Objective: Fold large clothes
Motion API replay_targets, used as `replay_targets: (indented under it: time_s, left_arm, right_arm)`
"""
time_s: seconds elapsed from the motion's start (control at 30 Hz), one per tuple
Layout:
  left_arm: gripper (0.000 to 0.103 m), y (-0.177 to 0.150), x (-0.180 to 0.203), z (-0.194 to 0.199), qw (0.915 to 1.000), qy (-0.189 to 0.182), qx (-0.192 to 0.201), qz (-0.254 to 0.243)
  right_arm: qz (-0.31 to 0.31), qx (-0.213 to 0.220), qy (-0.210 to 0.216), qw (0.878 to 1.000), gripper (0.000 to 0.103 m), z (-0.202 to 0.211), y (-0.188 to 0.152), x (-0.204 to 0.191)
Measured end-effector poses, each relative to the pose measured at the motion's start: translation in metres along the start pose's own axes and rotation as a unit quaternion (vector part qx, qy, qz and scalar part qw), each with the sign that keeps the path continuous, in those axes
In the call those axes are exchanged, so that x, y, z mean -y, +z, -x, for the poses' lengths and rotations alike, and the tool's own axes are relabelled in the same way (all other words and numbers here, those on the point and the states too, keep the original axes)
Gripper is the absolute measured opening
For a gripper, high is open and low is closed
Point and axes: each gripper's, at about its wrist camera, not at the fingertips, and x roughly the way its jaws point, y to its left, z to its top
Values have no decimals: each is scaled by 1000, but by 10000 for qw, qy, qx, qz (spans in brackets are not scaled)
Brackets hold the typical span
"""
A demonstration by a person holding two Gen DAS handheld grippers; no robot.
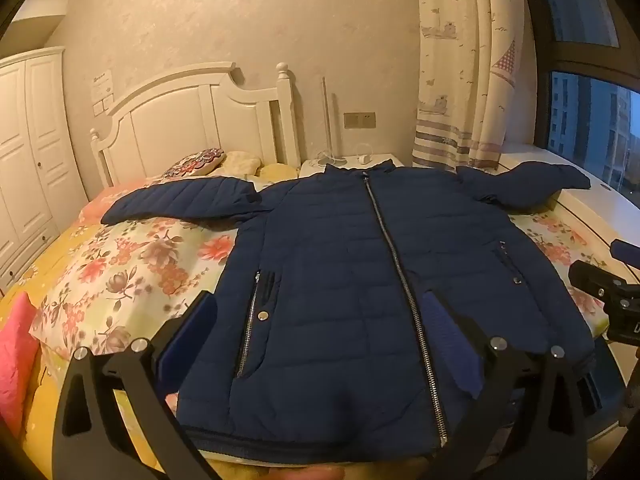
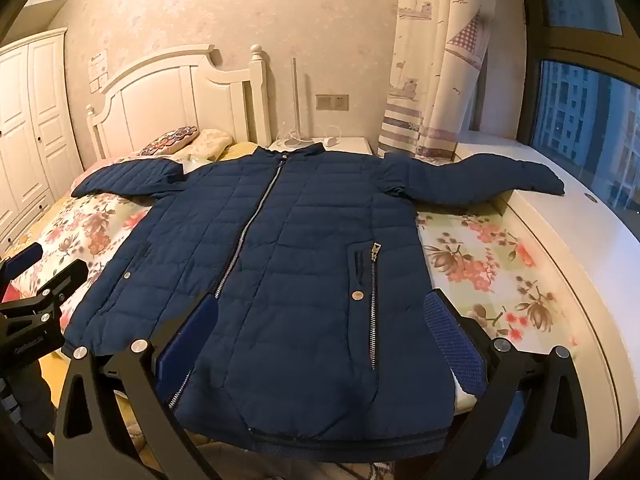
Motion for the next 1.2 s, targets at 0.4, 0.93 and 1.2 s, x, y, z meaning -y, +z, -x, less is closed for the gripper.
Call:
replay_targets:
  time_s: [0.4,0.93,1.2]
  left_arm:
    - [101,-1,-3,-3,10000,24,-47,29]
    - [101,-6,-4,-3,10000,12,-74,58]
    - [101,-6,-5,-3,9999,9,-88,68]
  right_arm:
    - [0,12,-3,10000,99,1,1,3]
    - [-48,-32,76,10000,99,-4,-1,0]
    - [-65,-55,99,9999,99,-5,0,1]
